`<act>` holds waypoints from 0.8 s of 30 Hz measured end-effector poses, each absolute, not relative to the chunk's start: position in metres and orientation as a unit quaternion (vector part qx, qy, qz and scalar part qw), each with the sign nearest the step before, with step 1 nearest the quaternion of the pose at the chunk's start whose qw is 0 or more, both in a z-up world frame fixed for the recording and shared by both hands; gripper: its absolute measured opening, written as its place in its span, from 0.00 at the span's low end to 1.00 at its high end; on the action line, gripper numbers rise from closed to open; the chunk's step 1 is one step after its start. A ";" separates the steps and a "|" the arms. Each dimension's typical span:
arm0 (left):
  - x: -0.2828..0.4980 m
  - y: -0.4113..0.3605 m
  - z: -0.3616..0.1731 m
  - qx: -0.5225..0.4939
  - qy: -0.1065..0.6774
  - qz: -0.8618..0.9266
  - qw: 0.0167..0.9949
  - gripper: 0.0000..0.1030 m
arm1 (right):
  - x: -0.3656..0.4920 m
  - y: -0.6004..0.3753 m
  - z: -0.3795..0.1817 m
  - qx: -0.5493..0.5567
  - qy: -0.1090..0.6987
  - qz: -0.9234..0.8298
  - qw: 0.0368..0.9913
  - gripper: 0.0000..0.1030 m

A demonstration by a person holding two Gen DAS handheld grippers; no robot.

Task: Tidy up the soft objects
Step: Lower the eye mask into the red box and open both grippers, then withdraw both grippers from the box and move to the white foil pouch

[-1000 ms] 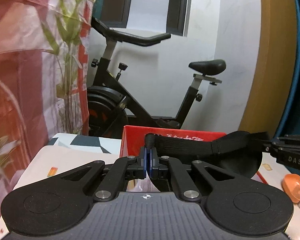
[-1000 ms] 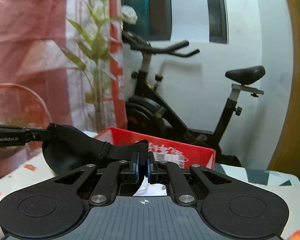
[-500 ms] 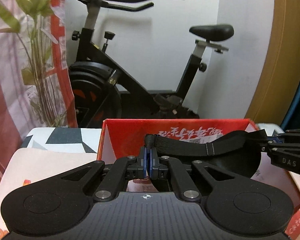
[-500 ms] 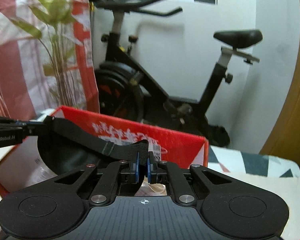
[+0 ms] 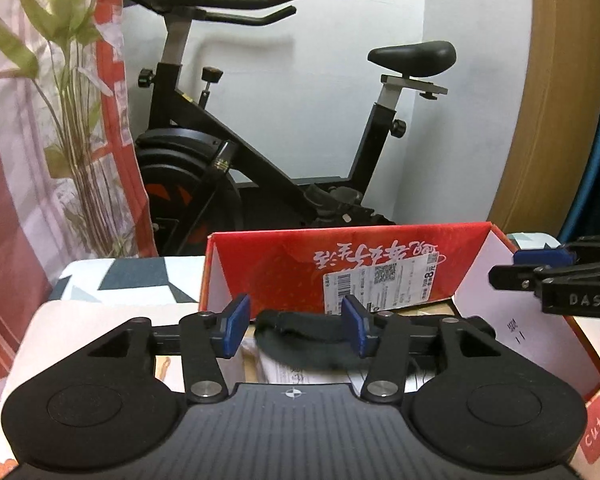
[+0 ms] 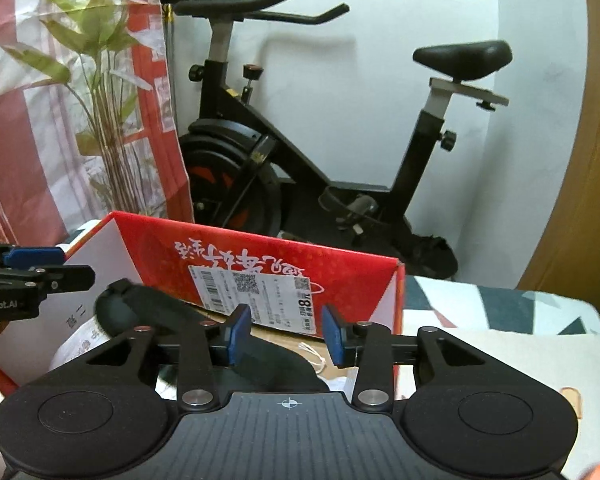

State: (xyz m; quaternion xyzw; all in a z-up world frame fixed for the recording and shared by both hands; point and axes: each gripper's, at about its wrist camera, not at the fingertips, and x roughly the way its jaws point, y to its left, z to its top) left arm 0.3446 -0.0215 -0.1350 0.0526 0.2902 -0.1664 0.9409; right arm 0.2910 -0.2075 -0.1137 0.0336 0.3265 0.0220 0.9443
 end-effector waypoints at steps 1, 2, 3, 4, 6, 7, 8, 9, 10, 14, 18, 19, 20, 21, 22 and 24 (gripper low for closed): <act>0.340 -0.020 -0.133 0.055 0.287 -0.166 0.942 0.57 | 0.286 -0.208 -0.111 0.031 0.323 0.022 0.946 0.41; 0.335 -0.019 -0.130 0.056 0.283 -0.166 0.943 0.63 | 0.281 -0.208 -0.108 0.029 0.319 0.022 0.947 0.46; 0.331 -0.018 -0.127 0.055 0.280 -0.165 0.944 0.66 | 0.275 -0.207 -0.105 0.027 0.314 0.022 0.949 0.49; 0.325 -0.017 -0.124 0.055 0.276 -0.166 0.945 0.73 | 0.270 -0.207 -0.102 0.026 0.309 0.023 0.950 0.54; 0.314 -0.017 -0.119 0.058 0.268 -0.164 0.948 0.89 | 0.259 -0.206 -0.096 0.024 0.301 0.026 0.953 0.61; 0.308 -0.017 -0.117 0.061 0.264 -0.161 0.949 0.96 | 0.253 -0.205 -0.094 0.021 0.298 0.028 0.954 0.64; 0.300 -0.016 -0.115 0.062 0.259 -0.157 0.951 0.97 | 0.248 -0.204 -0.092 0.017 0.296 0.029 0.955 0.67; 0.294 -0.015 -0.113 0.061 0.255 -0.157 0.952 0.98 | 0.242 -0.202 -0.091 0.013 0.294 0.030 0.955 0.69; 0.288 -0.014 -0.112 0.059 0.254 -0.158 0.952 1.00 | 0.237 -0.200 -0.089 0.008 0.291 0.029 0.956 0.74; 0.267 -0.008 -0.113 0.045 0.262 -0.156 0.951 1.00 | 0.213 -0.192 -0.085 -0.019 0.273 0.024 0.962 0.99; 0.249 0.004 -0.125 0.012 0.284 -0.154 0.946 1.00 | 0.192 -0.192 -0.086 0.001 0.265 0.022 0.964 1.00; 0.244 0.008 -0.130 0.003 0.291 -0.154 0.944 1.00 | 0.187 -0.192 -0.087 0.008 0.263 0.019 0.965 1.00; 0.240 0.010 -0.134 -0.002 0.295 -0.153 0.943 1.00 | 0.181 -0.192 -0.088 0.015 0.259 0.018 0.966 1.00; 0.233 0.012 -0.139 -0.005 0.300 -0.149 0.942 1.00 | 0.175 -0.192 -0.090 0.021 0.254 0.020 0.967 1.00; 0.227 0.014 -0.142 -0.006 0.302 -0.146 0.942 1.00 | 0.170 -0.192 -0.093 0.026 0.249 0.021 0.968 1.00; 0.215 0.016 -0.149 -0.004 0.307 -0.143 0.941 1.00 | 0.157 -0.192 -0.099 0.040 0.248 0.017 0.968 1.00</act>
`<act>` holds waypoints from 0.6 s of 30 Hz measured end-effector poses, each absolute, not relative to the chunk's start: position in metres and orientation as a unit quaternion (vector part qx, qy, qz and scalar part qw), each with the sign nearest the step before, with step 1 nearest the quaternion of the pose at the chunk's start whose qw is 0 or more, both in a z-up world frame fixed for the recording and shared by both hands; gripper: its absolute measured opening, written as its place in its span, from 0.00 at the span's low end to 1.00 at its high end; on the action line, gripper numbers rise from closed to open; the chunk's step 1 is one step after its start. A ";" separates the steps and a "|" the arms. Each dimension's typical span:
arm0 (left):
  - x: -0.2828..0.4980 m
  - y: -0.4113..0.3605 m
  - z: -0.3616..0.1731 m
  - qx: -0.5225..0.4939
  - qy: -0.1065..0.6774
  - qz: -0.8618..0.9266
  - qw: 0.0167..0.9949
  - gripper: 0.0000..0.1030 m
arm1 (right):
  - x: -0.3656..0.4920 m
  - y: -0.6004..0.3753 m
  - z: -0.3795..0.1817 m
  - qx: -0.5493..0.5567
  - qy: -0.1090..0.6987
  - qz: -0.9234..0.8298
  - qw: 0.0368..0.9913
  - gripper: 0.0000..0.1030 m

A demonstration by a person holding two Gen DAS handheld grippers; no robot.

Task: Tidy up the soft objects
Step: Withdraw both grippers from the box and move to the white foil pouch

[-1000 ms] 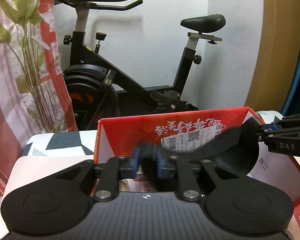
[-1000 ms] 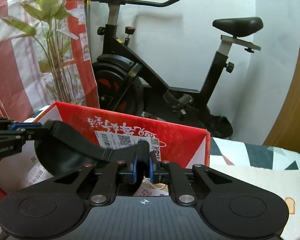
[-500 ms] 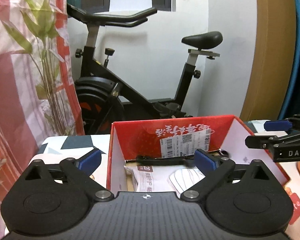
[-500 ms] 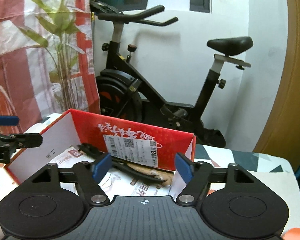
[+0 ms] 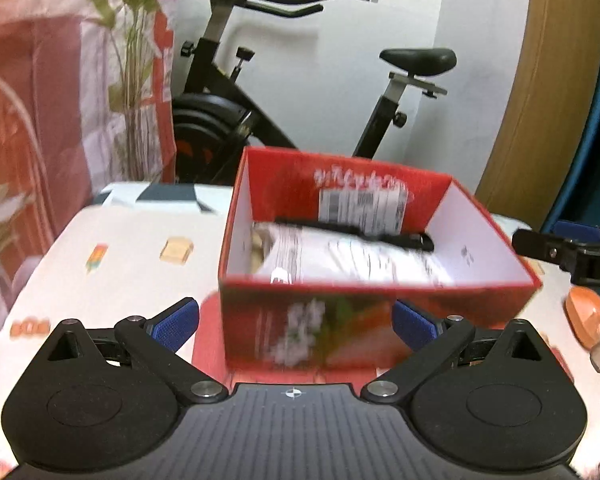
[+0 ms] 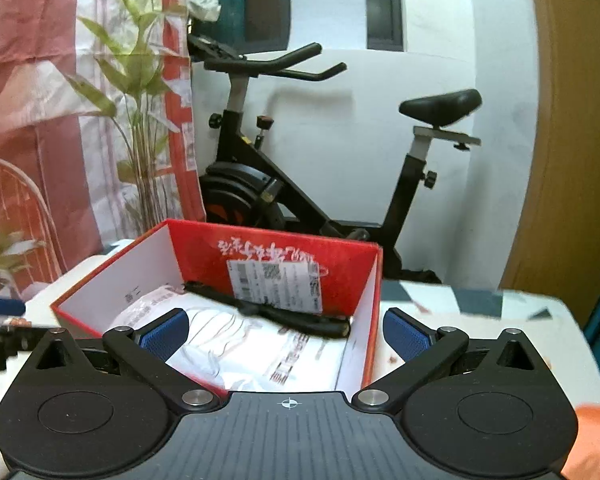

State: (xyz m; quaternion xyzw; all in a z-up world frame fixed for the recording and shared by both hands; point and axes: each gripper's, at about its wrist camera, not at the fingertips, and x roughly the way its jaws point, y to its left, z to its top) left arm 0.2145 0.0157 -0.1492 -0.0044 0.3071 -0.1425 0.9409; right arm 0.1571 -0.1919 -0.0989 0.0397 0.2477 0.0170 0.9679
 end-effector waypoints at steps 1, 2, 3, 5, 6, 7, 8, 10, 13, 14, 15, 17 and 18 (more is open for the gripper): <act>0.208 0.016 -0.152 -0.003 0.311 -0.140 0.940 1.00 | 0.151 -0.191 -0.102 0.050 0.251 0.011 0.966 1.00; 0.204 0.016 -0.153 -0.001 0.313 -0.139 0.940 1.00 | 0.143 -0.191 -0.105 0.062 0.254 0.008 0.965 1.00; 0.197 0.016 -0.155 0.001 0.313 -0.141 0.939 1.00 | 0.134 -0.190 -0.108 0.068 0.250 0.015 0.966 1.00; 0.185 0.015 -0.159 0.007 0.310 -0.147 0.939 1.00 | 0.117 -0.183 -0.114 0.054 0.238 0.034 0.969 1.00; 0.179 0.014 -0.162 0.009 0.309 -0.147 0.940 1.00 | 0.109 -0.179 -0.117 0.045 0.236 0.037 0.970 1.00; 0.175 0.013 -0.165 0.012 0.310 -0.146 0.939 1.00 | 0.101 -0.175 -0.121 0.039 0.236 0.041 0.970 1.00; 0.171 0.011 -0.168 0.015 0.312 -0.144 0.939 1.00 | 0.095 -0.172 -0.124 0.042 0.241 0.043 0.969 1.00; 0.160 0.007 -0.177 0.018 0.313 -0.144 0.939 1.00 | 0.084 -0.169 -0.135 0.065 0.253 0.047 0.964 1.00; 0.145 0.003 -0.190 0.024 0.314 -0.150 0.937 1.00 | 0.070 -0.163 -0.157 0.087 0.276 0.052 0.956 1.00; 0.141 0.002 -0.195 0.028 0.316 -0.150 0.936 1.00 | 0.066 -0.161 -0.165 0.085 0.282 0.049 0.955 1.00; 0.137 0.000 -0.201 0.034 0.318 -0.150 0.935 1.00 | 0.063 -0.158 -0.173 0.080 0.288 0.045 0.953 1.00; 0.132 -0.001 -0.212 0.051 0.322 -0.150 0.933 1.00 | 0.056 -0.156 -0.189 0.073 0.303 0.033 0.950 1.00; 0.130 -0.002 -0.217 0.061 0.325 -0.146 0.932 1.00 | 0.052 -0.156 -0.195 0.070 0.309 0.028 0.948 1.00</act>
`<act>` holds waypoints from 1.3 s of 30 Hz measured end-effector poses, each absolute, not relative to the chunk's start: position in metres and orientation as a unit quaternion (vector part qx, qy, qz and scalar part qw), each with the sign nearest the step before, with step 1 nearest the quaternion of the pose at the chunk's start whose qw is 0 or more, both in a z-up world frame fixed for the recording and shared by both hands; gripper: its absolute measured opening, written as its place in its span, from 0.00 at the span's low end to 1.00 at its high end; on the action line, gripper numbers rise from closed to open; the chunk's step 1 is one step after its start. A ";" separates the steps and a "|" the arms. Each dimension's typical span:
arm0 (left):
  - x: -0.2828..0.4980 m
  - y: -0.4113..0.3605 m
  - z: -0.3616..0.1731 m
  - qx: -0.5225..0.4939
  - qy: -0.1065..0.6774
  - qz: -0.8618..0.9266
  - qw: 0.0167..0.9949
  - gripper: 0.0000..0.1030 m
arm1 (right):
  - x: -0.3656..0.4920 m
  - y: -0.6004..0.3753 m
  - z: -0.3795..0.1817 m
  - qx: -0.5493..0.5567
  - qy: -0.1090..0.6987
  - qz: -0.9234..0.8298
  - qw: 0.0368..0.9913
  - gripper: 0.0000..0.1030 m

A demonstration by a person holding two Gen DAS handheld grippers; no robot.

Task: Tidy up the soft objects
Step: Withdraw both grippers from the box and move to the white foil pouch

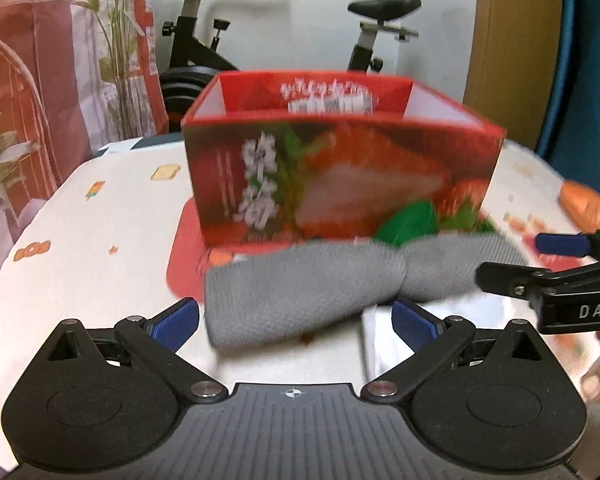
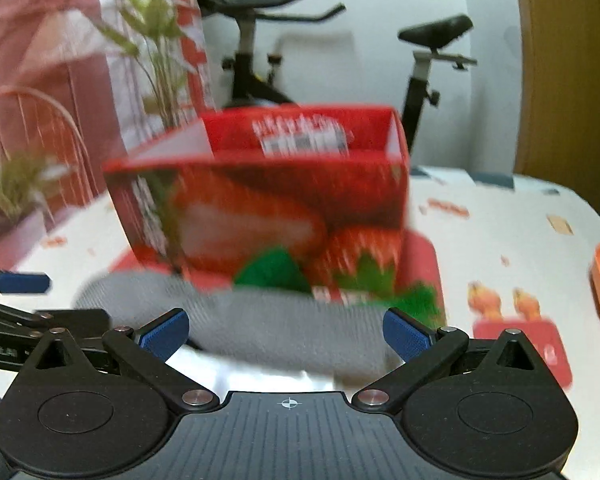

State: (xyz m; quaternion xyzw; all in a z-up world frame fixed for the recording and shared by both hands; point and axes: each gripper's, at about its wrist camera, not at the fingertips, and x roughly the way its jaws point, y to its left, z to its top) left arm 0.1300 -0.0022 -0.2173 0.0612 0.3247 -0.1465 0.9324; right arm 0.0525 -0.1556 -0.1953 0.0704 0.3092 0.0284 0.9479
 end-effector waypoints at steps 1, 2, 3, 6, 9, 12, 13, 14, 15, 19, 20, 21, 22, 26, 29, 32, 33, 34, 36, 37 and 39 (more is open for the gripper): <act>0.129 -0.002 -0.222 0.068 0.328 -0.142 0.931 1.00 | 0.049 -0.156 -0.201 0.066 0.314 0.026 0.947 1.00; 0.128 -0.001 -0.225 0.071 0.331 -0.139 0.931 1.00 | 0.046 -0.155 -0.206 0.060 0.316 0.023 0.946 1.00; 0.128 0.000 -0.229 0.078 0.339 -0.135 0.928 1.00 | 0.044 -0.155 -0.210 0.050 0.318 0.022 0.947 1.00; 0.132 0.005 -0.237 0.061 0.356 -0.134 0.923 1.00 | 0.036 -0.148 -0.221 0.007 0.316 0.019 0.948 1.00; 0.133 0.004 -0.243 0.064 0.364 -0.132 0.920 1.00 | 0.040 -0.149 -0.228 0.021 0.345 0.031 0.938 1.00; 0.131 0.000 -0.249 0.079 0.375 -0.123 0.916 1.00 | 0.043 -0.150 -0.234 0.027 0.367 0.033 0.929 1.00; 0.130 -0.001 -0.250 0.081 0.377 -0.124 0.914 1.00 | 0.043 -0.150 -0.234 0.030 0.368 0.034 0.929 1.00; 0.130 0.000 -0.252 0.081 0.381 -0.127 0.912 1.00 | 0.043 -0.150 -0.234 0.033 0.370 0.035 0.928 1.00; 0.131 0.000 -0.254 0.081 0.386 -0.127 0.910 1.00 | 0.044 -0.151 -0.235 0.037 0.373 0.036 0.926 1.00; 0.135 0.003 -0.262 0.087 0.408 -0.116 0.901 1.00 | 0.045 -0.157 -0.239 0.061 0.381 0.038 0.922 1.00; 0.135 0.005 -0.264 0.084 0.411 -0.116 0.900 1.00 | 0.045 -0.157 -0.239 0.060 0.381 0.038 0.922 1.00; 0.135 0.007 -0.265 0.078 0.413 -0.117 0.900 1.00 | 0.046 -0.156 -0.239 0.058 0.381 0.038 0.922 1.00; 0.136 0.008 -0.265 0.075 0.413 -0.117 0.900 1.00 | 0.045 -0.156 -0.239 0.057 0.381 0.038 0.922 1.00; 0.135 0.009 -0.266 0.077 0.411 -0.118 0.901 1.00 | 0.046 -0.156 -0.240 0.060 0.382 0.037 0.922 1.00; 0.135 0.009 -0.266 0.077 0.409 -0.120 0.902 1.00 | 0.045 -0.157 -0.240 0.061 0.380 0.037 0.922 1.00; 0.133 0.009 -0.268 0.076 0.402 -0.121 0.904 1.00 | 0.046 -0.157 -0.240 0.063 0.381 0.037 0.922 1.00; 0.134 0.010 -0.268 0.075 0.403 -0.121 0.904 1.00 | 0.046 -0.157 -0.239 0.063 0.383 0.038 0.921 1.00; 0.133 0.009 -0.268 0.075 0.404 -0.121 0.904 1.00 | 0.045 -0.157 -0.239 0.063 0.385 0.040 0.920 1.00; 0.134 0.009 -0.268 0.075 0.406 -0.121 0.903 1.00 | 0.043 -0.156 -0.238 0.063 0.389 0.039 0.918 1.00; 0.134 0.009 -0.267 0.074 0.407 -0.122 0.902 1.00 | 0.043 -0.156 -0.238 0.064 0.391 0.039 0.917 1.00; 0.135 0.009 -0.266 0.077 0.410 -0.127 0.900 1.00 | 0.041 -0.156 -0.237 0.065 0.395 0.040 0.915 1.00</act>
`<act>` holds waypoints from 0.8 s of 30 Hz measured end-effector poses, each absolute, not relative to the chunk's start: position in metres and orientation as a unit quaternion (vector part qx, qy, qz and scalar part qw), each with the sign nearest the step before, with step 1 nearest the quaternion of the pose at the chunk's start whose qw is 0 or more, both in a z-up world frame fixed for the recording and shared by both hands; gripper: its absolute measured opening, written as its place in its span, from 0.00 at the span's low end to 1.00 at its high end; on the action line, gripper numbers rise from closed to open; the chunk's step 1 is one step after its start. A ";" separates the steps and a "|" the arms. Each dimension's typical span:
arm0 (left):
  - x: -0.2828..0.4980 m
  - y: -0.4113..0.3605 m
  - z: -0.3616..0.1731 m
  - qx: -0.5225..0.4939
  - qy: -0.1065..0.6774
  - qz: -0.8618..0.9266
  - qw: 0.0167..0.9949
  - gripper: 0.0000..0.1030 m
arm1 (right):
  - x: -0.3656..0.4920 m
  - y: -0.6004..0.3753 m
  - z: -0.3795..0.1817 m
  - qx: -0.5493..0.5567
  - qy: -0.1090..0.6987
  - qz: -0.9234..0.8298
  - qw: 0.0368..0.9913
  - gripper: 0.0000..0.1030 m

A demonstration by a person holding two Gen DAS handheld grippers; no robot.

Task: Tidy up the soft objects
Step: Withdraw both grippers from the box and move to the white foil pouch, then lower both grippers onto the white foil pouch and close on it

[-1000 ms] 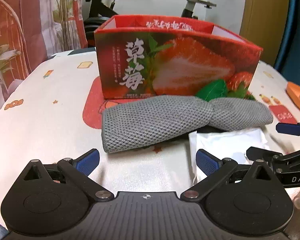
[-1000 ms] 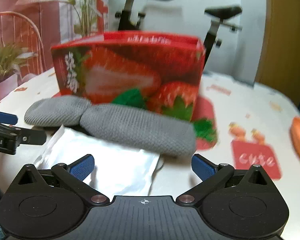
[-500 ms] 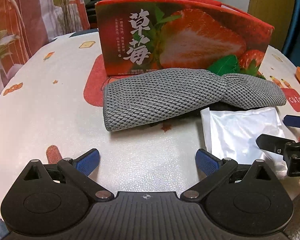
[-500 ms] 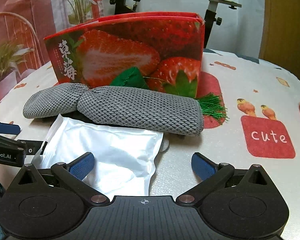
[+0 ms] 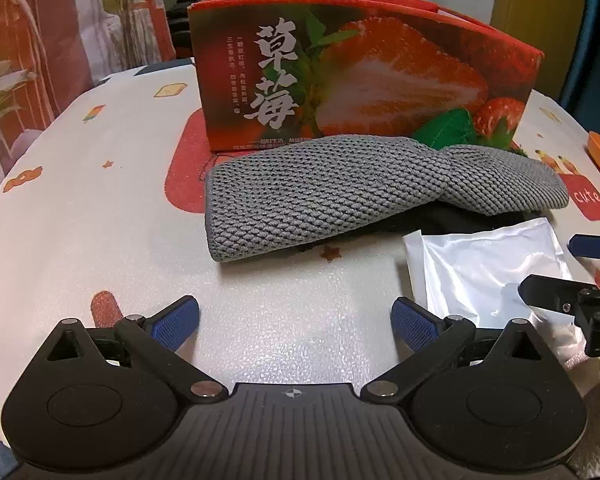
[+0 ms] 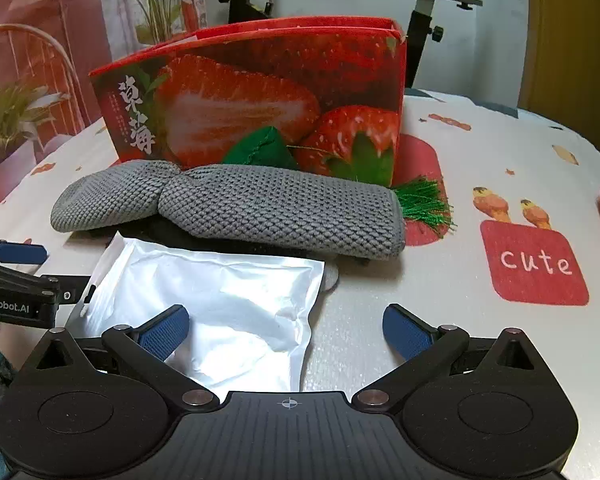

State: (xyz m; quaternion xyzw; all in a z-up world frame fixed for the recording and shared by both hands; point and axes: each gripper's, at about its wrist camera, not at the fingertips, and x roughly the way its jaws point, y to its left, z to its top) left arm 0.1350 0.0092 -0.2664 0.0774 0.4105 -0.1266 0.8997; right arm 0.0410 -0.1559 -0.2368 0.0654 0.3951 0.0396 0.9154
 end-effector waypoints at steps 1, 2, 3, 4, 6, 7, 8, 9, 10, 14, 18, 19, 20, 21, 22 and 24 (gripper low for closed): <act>0.135 0.010 -0.266 0.078 0.412 -0.129 0.899 1.00 | 0.040 -0.157 -0.236 0.068 0.397 0.039 0.915 1.00; 0.134 0.010 -0.266 0.077 0.413 -0.130 0.898 0.99 | 0.038 -0.157 -0.236 0.069 0.397 0.038 0.914 0.99; 0.133 0.010 -0.265 0.076 0.417 -0.133 0.896 0.98 | 0.037 -0.159 -0.235 0.071 0.397 0.037 0.914 0.99; 0.132 0.011 -0.263 0.072 0.417 -0.137 0.896 0.93 | 0.036 -0.160 -0.234 0.075 0.396 0.035 0.915 0.97; 0.127 0.013 -0.257 0.053 0.411 -0.152 0.897 0.87 | 0.033 -0.166 -0.230 0.088 0.389 0.033 0.916 0.95; 0.126 0.013 -0.254 0.048 0.408 -0.156 0.898 0.86 | 0.031 -0.169 -0.227 0.095 0.386 0.035 0.917 0.95; 0.123 0.013 -0.249 0.045 0.402 -0.161 0.900 0.83 | 0.029 -0.171 -0.224 0.101 0.384 0.038 0.917 0.95; 0.121 0.012 -0.245 0.042 0.394 -0.168 0.903 0.81 | 0.028 -0.172 -0.222 0.102 0.385 0.044 0.916 0.95; 0.118 0.012 -0.241 0.037 0.387 -0.177 0.904 0.74 | 0.027 -0.172 -0.221 0.100 0.389 0.053 0.914 0.95; 0.110 0.005 -0.232 0.019 0.366 -0.226 0.903 0.65 | 0.022 -0.167 -0.221 0.087 0.399 0.066 0.910 0.95; 0.109 -0.003 -0.239 0.015 0.384 -0.252 0.888 0.49 | 0.020 -0.166 -0.224 0.090 0.408 0.070 0.906 0.93; 0.109 -0.004 -0.242 0.014 0.390 -0.256 0.884 0.47 | 0.020 -0.166 -0.225 0.091 0.411 0.071 0.905 0.92; 0.110 -0.005 -0.245 0.017 0.396 -0.256 0.882 0.44 | 0.020 -0.166 -0.226 0.090 0.413 0.072 0.903 0.91; 0.110 -0.007 -0.247 0.022 0.402 -0.253 0.880 0.43 | 0.020 -0.165 -0.227 0.089 0.416 0.074 0.902 0.91; 0.110 -0.007 -0.248 0.023 0.406 -0.252 0.878 0.42 | 0.021 -0.163 -0.228 0.084 0.420 0.078 0.900 0.91; 0.110 -0.004 -0.251 0.013 0.414 -0.259 0.873 0.42 | 0.021 -0.158 -0.230 0.064 0.423 0.085 0.900 0.92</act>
